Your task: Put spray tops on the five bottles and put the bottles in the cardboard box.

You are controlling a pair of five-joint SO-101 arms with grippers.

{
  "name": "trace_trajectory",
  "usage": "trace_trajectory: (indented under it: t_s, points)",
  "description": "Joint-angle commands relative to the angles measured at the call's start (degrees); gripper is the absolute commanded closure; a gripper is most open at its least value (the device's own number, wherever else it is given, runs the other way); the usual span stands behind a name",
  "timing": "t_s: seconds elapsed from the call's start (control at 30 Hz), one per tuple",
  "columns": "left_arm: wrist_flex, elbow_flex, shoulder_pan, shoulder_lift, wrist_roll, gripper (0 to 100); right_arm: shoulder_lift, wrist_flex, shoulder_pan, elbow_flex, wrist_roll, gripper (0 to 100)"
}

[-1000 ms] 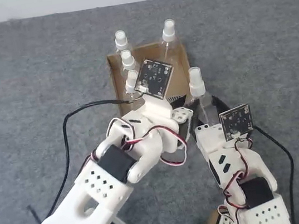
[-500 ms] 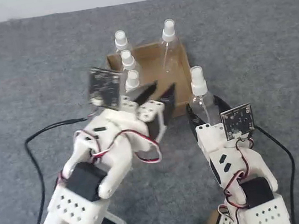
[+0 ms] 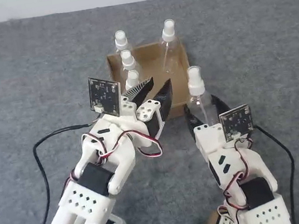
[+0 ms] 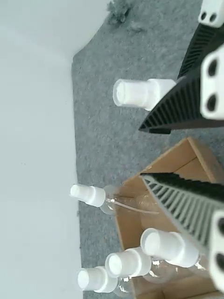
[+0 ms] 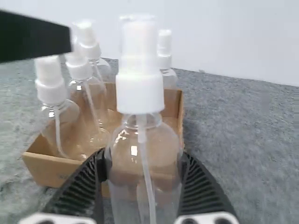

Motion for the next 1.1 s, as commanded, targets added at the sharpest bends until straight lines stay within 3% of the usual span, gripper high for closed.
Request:
trace_trajectory:
  t_s: [0.0, 0.57, 0.77, 1.07]
  points:
    - [-3.4, 0.0, -0.2, -1.5, 0.1, 87, -1.2, -1.0, -2.2, -4.8, -0.5, 99.1]
    - [-3.1, 0.2, 1.0, -1.5, 0.0, 86, -1.2, -1.1, -7.8, -5.0, -0.1, 99.1]
    - [-3.0, 1.8, 5.4, -1.5, -0.3, 86, -1.2, -1.3, -7.3, -5.0, -0.1, 99.1]
    - [-1.1, 1.9, 6.4, -1.7, -1.5, 86, -1.2, -1.5, -4.9, -4.9, -0.1, 99.1]
